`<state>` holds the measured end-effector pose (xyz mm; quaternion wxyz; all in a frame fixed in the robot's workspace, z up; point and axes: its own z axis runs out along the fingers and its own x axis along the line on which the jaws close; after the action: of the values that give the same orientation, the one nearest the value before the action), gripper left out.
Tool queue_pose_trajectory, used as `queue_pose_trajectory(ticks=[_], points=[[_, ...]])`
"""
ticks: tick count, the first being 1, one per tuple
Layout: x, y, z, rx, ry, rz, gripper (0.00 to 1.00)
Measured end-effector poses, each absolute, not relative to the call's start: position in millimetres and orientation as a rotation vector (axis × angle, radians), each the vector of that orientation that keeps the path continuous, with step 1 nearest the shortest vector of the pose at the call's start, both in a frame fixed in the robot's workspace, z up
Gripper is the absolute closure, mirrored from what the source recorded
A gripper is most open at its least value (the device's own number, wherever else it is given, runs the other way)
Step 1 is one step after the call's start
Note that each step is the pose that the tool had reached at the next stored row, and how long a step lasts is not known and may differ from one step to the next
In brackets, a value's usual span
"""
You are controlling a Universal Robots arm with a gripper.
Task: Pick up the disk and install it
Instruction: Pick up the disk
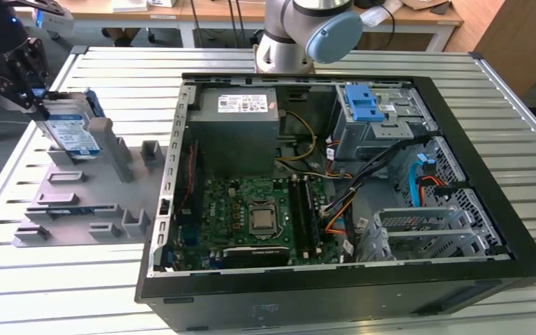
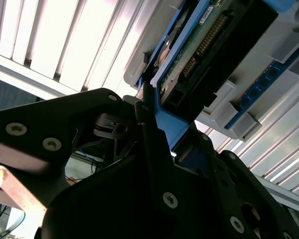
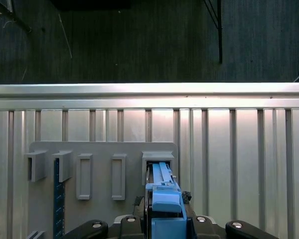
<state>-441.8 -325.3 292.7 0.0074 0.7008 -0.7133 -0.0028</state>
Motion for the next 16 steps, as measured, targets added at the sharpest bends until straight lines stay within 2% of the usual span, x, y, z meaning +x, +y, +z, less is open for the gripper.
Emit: queue_pose_trajectory(ticks=[16], points=[[-441.7,-325.3,303.2,2.191,-2.231,-0.009,0.64]])
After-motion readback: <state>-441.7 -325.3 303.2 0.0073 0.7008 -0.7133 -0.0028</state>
